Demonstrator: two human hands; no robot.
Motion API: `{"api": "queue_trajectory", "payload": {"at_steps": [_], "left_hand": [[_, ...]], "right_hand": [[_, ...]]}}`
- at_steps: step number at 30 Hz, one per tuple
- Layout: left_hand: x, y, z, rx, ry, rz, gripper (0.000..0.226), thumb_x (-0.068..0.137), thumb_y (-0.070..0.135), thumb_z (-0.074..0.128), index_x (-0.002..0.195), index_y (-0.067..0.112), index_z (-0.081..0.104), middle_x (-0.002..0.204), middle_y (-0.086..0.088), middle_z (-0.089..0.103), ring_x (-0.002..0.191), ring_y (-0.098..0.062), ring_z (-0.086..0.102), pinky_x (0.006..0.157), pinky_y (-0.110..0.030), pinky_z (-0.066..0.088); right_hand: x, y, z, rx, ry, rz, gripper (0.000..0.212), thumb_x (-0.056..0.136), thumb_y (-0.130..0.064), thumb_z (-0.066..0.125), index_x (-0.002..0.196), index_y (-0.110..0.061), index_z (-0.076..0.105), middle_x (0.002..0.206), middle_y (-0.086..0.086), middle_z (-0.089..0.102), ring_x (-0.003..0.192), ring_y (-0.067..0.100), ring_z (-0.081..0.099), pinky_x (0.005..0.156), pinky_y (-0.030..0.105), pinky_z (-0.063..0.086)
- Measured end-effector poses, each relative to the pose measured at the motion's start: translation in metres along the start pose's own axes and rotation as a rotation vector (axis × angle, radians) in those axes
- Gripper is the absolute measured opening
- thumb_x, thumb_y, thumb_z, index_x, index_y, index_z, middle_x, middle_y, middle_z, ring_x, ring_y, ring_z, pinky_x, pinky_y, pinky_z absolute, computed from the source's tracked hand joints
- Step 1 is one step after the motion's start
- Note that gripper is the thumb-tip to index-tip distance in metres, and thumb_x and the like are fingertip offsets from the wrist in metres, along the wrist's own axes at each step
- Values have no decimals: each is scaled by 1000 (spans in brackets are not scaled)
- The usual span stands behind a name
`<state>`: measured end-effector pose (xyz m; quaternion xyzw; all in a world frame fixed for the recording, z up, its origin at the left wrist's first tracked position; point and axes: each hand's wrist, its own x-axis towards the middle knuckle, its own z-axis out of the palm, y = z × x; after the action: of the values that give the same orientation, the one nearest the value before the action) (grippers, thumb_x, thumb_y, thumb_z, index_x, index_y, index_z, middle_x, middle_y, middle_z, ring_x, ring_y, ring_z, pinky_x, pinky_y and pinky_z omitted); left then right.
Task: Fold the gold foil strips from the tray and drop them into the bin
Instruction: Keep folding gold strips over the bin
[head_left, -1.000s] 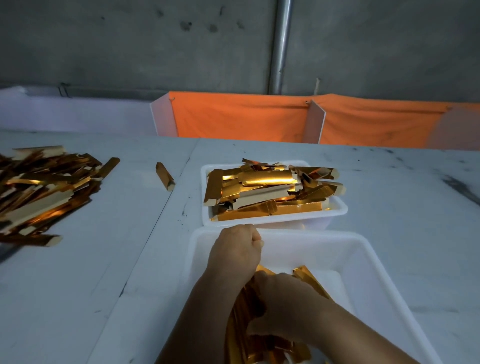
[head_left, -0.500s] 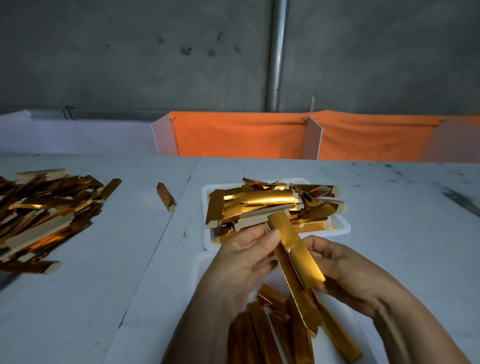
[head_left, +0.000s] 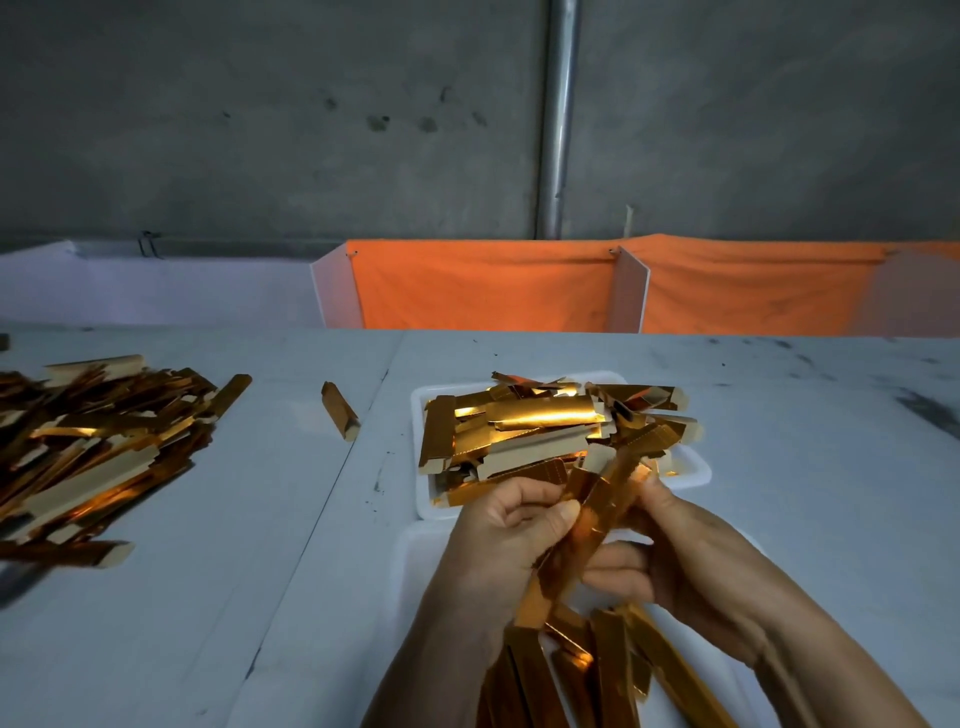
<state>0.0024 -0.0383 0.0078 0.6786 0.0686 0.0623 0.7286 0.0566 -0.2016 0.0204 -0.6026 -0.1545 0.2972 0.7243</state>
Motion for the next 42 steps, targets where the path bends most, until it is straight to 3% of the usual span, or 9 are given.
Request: {"api": "queue_trajectory", "payload": {"at_steps": [5, 10, 12, 15, 23, 28, 33, 36, 42], "left_hand": [[0, -1, 8, 67, 44, 13, 9, 88, 21, 64, 96, 24, 61, 89, 3, 71, 89, -13, 68, 78, -29, 54], [-2, -2, 15, 380, 92, 152, 12, 90, 28, 61, 92, 34, 51, 89, 11, 64, 83, 3, 61, 64, -9, 47], [-2, -2, 16, 377, 103, 151, 14, 88, 27, 64, 92, 32, 52, 90, 10, 65, 84, 1, 62, 65, -10, 47], [-2, -2, 14, 370, 75, 163, 17, 85, 29, 67, 92, 31, 52, 92, 9, 66, 87, -2, 62, 69, -13, 49], [-3, -3, 16, 360, -31, 168, 32, 80, 31, 73, 99, 36, 49, 97, 13, 65, 92, 2, 63, 80, -19, 53], [-5, 2, 14, 449, -67, 217, 18, 99, 34, 44, 113, 38, 55, 96, 16, 66, 94, 1, 62, 81, -18, 51], [-4, -2, 18, 615, -66, 304, 26, 99, 34, 42, 123, 36, 52, 92, 24, 58, 91, 10, 55, 76, -7, 44], [-3, -6, 20, 796, -26, 355, 43, 95, 42, 48, 137, 40, 37, 114, 29, 45, 98, 10, 40, 83, -4, 31], [0, -9, 19, 1015, -73, 358, 62, 95, 42, 47, 148, 40, 14, 147, 16, 32, 132, -7, 27, 107, -25, 24]], "right_hand": [[-3, 0, 5, -140, 11, -125, 60, 69, -74, 61, 108, -30, 69, 112, 3, 71, 102, 22, 69, 76, 27, 57], [-4, -1, 2, -210, 5, 21, 51, 71, -32, 81, 117, -22, 62, 94, 5, 71, 72, 22, 69, 60, 23, 53], [-5, -3, 0, -253, 54, 32, 48, 69, -38, 72, 113, -20, 65, 81, 6, 70, 61, 16, 62, 56, 23, 49], [-4, -5, -2, -288, 139, -50, 47, 67, -49, 64, 107, -25, 69, 92, 6, 71, 67, 13, 63, 59, 21, 48], [-4, -3, 3, -269, 113, -132, 33, 70, -42, 68, 96, -24, 74, 86, 6, 68, 72, 11, 64, 61, 21, 51], [-5, -5, -2, -180, 145, -92, 39, 75, -50, 60, 80, -13, 69, 65, 10, 60, 61, 16, 58, 55, 21, 48], [-3, -5, -2, -126, 157, -15, 29, 84, -37, 58, 87, -9, 66, 66, 14, 60, 56, 18, 58, 53, 23, 50], [-1, -4, -3, -142, 189, 11, 26, 95, -25, 52, 98, -2, 63, 71, 18, 66, 59, 19, 64, 55, 25, 54], [-4, -3, -9, -229, 280, -22, 27, 98, -23, 48, 93, -2, 64, 59, 14, 59, 48, 14, 51, 49, 20, 46]]}}
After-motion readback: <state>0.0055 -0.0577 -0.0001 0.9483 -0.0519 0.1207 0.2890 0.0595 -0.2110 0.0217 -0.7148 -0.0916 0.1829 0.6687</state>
